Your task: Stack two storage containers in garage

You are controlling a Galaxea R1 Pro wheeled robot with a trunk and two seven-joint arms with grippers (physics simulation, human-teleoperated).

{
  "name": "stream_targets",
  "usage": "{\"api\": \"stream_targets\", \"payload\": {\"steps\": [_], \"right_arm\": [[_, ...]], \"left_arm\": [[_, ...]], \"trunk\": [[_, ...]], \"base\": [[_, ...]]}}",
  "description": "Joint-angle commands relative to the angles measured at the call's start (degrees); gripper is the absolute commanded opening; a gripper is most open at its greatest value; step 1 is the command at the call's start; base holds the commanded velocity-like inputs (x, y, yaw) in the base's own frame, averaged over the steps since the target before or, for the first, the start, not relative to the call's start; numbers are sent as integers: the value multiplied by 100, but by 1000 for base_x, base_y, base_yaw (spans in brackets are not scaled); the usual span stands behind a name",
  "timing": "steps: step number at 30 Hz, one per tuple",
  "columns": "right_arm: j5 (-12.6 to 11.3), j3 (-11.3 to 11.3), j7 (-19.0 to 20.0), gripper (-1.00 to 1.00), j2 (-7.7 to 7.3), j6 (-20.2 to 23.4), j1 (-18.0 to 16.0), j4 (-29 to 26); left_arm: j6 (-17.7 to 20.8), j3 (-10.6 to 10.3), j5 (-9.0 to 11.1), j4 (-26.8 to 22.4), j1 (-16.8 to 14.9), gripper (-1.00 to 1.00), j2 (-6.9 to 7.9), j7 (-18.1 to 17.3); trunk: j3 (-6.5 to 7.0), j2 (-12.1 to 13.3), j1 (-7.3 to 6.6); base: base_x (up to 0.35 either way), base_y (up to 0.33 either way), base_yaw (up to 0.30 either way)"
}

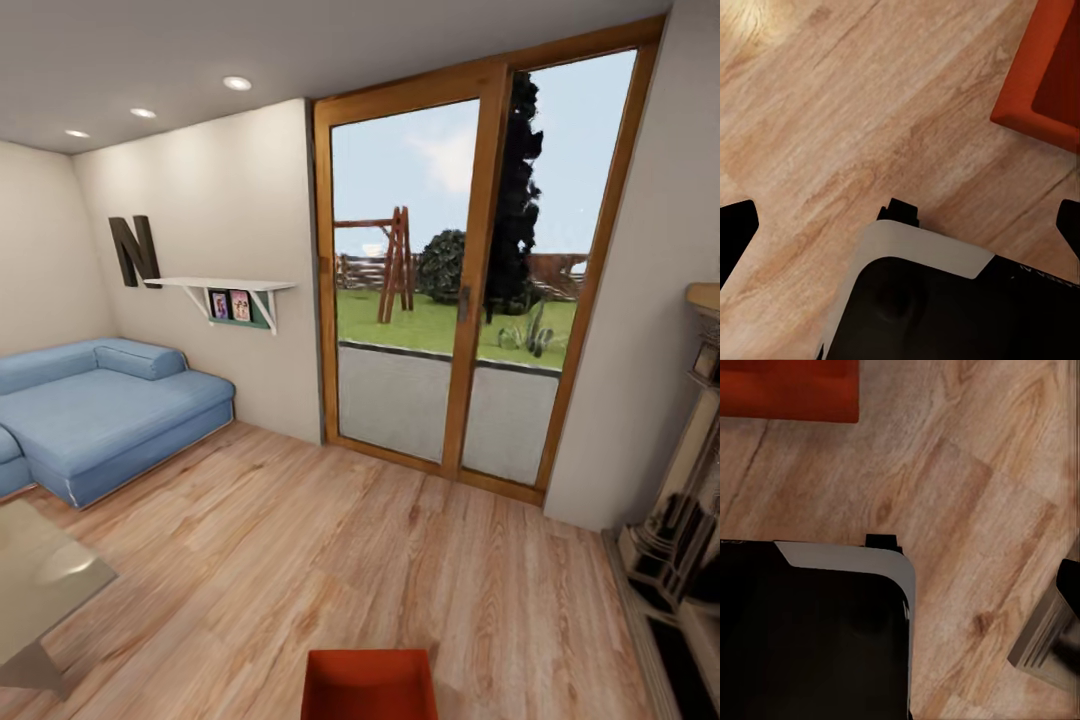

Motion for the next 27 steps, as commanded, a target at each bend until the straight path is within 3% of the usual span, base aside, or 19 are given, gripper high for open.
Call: {"api": "stream_targets", "payload": {"steps": [1,8,27], "right_arm": [[-54,51,3,100,0,-32,-8,17],[-30,67,61,100,-15,-29,-8,16],[-29,76,55,100,-12,-32,-8,16]], "left_arm": [[-19,21,12,4,-4,100,-1,9],[-25,22,12,4,-4,100,7,9],[-28,23,38,4,-4,100,3,17]], "trunk": [[-7,-5,0],[-7,-5,0],[-7,-5,0]], "base": [[0,-272,0],[0,-155,0],[0,23,0]]}}
